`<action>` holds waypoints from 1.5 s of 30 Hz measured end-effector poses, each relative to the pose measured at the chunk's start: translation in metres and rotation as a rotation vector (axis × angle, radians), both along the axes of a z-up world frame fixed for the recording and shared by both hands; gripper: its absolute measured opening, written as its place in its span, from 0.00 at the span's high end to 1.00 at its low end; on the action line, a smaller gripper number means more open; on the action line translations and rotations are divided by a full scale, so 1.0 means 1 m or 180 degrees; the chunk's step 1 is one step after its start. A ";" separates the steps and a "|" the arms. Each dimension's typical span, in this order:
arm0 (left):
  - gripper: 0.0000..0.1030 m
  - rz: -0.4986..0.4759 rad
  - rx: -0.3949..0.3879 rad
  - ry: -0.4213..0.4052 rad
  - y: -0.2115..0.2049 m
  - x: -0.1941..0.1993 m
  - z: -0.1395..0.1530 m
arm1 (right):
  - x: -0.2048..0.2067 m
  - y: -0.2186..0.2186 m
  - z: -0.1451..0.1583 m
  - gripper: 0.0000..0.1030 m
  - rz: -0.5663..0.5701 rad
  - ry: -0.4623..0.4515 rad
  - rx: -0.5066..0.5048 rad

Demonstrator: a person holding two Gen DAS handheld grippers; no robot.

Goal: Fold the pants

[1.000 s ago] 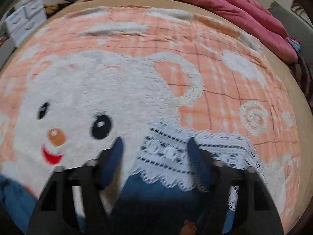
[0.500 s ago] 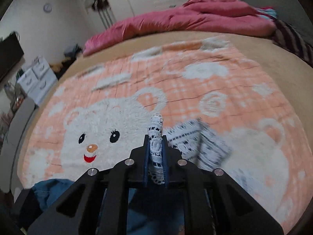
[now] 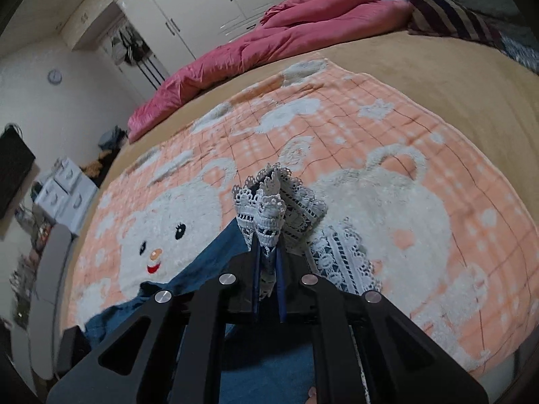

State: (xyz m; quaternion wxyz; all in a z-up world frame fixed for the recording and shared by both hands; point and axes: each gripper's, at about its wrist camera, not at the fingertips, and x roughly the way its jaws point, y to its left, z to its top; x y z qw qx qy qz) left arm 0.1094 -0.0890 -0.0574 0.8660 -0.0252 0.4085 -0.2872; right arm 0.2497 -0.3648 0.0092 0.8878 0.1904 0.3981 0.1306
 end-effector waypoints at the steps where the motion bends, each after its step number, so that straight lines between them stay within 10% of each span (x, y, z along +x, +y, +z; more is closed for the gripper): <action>1: 1.00 -0.0015 -0.0006 0.0005 -0.001 -0.002 0.002 | -0.004 -0.004 0.000 0.93 -0.0022 -0.0012 0.0037; 25: 0.98 -0.0523 0.0220 -0.0109 -0.012 -0.038 0.005 | -0.116 -0.070 -0.066 0.93 -0.0326 0.0392 0.0468; 45: 0.90 -0.0563 0.0361 -0.0098 -0.024 -0.037 -0.011 | -0.150 -0.051 -0.023 0.75 -0.0439 -0.0096 -0.0675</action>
